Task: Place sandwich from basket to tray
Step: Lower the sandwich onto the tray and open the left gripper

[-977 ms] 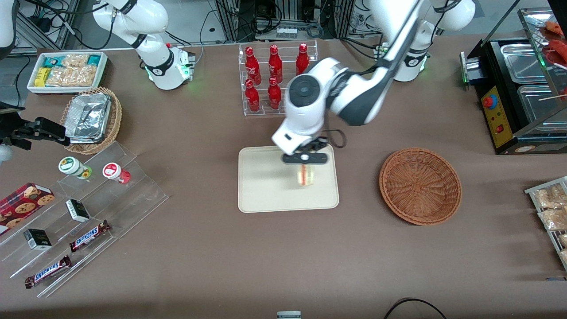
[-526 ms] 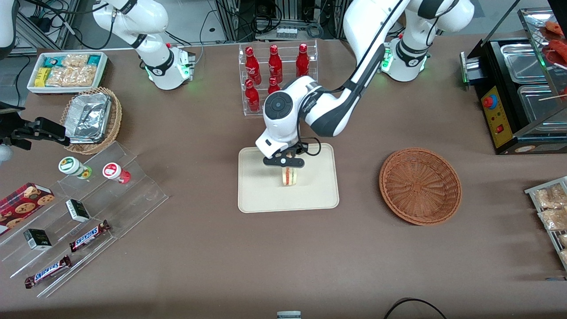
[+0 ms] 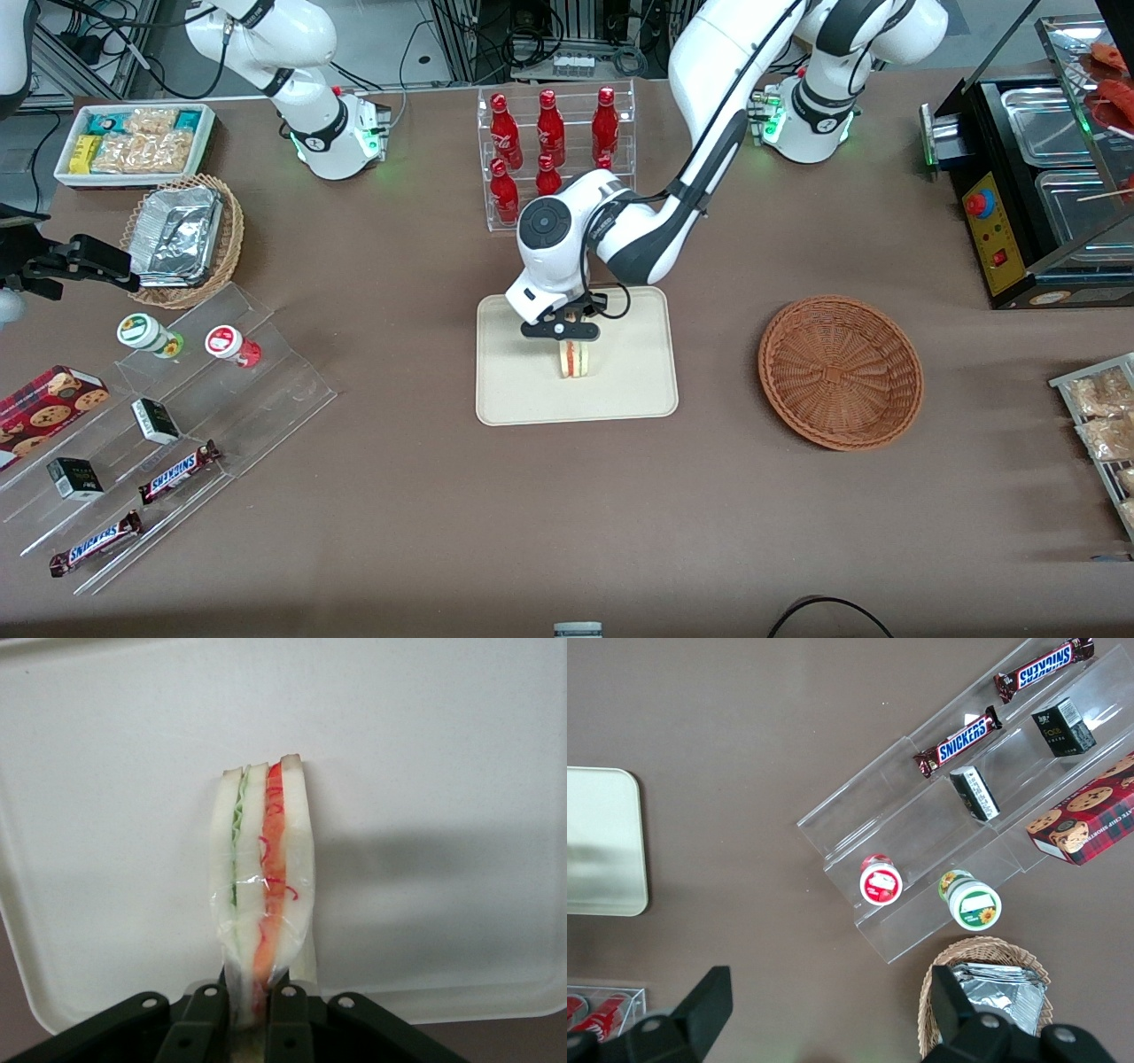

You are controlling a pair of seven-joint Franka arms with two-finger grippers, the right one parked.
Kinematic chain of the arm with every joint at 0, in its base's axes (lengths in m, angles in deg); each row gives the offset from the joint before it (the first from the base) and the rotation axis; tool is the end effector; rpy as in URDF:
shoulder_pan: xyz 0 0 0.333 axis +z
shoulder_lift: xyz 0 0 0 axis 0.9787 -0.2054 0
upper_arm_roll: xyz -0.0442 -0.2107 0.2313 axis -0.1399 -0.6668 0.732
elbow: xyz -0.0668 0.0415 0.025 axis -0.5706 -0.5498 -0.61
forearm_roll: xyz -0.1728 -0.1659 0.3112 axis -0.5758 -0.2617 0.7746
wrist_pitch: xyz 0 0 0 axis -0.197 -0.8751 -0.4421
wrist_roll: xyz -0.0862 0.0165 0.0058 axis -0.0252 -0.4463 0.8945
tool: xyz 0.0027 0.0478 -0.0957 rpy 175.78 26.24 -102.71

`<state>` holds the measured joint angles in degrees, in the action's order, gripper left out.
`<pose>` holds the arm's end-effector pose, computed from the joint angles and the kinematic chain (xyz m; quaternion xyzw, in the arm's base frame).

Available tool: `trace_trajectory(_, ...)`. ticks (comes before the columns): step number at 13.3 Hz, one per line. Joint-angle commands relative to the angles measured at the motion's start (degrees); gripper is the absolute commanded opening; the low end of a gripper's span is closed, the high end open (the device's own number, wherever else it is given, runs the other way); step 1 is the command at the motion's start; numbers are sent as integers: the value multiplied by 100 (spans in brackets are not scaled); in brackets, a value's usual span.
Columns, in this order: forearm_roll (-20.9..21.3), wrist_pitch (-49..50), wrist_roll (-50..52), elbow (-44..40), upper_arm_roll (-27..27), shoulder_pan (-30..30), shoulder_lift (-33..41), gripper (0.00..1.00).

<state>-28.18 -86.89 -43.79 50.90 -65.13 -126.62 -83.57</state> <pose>0.4565 -0.5378 0.2447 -0.9982 0.0412 0.0234 0.0356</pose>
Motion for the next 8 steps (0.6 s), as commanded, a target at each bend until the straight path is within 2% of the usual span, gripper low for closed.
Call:
trace_trajectory(1, 102, 10, 135, -202, 89, -136, -113, 2)
trace_trajectory(2, 103, 18, 135, -193, 89, -136, -113, 29)
trace_trajectory(3, 111, 19, 109, -193, 98, -136, -113, 80)
trace_trajectory(4, 120, 36, 100, -202, 106, -127, -95, 99)
trace_trajectory(8, 120, 211, 162, -298, 150, -75, 185, 99)
